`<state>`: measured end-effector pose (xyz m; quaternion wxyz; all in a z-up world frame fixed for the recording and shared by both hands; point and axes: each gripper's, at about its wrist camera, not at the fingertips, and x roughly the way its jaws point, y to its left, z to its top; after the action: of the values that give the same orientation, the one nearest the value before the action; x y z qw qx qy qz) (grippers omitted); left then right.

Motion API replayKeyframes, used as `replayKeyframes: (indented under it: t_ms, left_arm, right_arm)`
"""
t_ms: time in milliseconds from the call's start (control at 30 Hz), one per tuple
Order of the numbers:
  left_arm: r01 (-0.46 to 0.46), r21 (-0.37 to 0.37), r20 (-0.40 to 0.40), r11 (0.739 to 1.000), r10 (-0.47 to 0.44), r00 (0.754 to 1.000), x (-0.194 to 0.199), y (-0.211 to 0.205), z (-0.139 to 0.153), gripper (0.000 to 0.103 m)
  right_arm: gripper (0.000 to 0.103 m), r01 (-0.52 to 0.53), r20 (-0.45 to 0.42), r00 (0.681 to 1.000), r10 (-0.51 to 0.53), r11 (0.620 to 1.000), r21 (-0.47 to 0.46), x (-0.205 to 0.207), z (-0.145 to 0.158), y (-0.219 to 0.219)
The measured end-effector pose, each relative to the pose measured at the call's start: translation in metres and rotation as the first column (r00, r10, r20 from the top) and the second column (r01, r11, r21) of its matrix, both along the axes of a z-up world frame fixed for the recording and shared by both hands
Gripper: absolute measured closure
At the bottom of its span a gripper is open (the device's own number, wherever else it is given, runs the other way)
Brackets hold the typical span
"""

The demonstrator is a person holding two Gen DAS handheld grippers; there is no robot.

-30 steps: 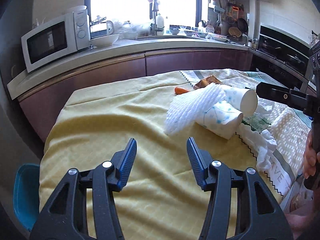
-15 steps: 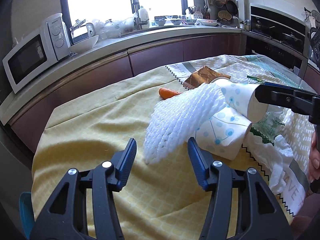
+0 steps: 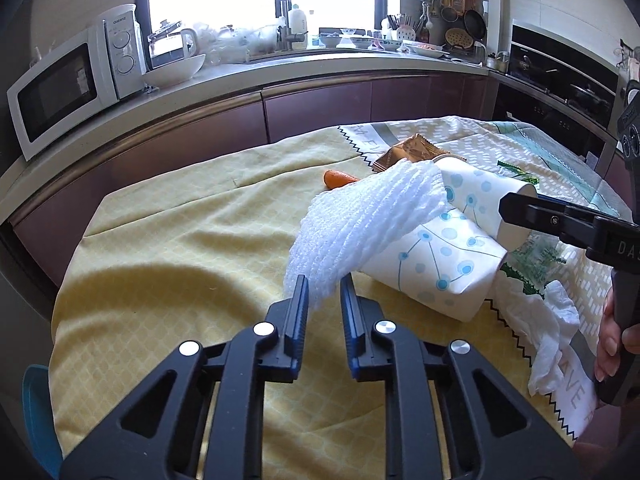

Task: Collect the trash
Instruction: 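Grasp another foam net with left tool while right tool grasps paper cup, then carry foam net and paper cup to the teal bin and release them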

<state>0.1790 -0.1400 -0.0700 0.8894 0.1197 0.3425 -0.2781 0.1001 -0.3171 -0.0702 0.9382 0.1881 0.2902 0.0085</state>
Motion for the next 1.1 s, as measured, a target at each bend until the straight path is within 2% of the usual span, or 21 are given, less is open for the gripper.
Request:
replayKeyframes:
  t_ms: [400,800,1100]
  left_arm:
    - [-0.028,-0.048,0.005,0.998,0.029,1.000,-0.015,0.023,0.011,0.090]
    - [-0.074,-0.107,0.027,0.991,0.078,0.997,-0.035,0.060,0.030,0.091]
    - [-0.122,-0.138,0.048,0.983,0.129,0.990,-0.057,0.099,0.043,0.091]
  right_arm:
    - [0.042,0.012,0.048,0.999,-0.013,1.000,0.015,-0.013,0.008,-0.008]
    - [0.043,-0.004,0.129,0.992,0.003,1.000,0.008,-0.027,0.035,-0.002]
    - [0.043,-0.109,0.197,0.975,0.106,0.994,0.005,-0.038,0.059,0.026]
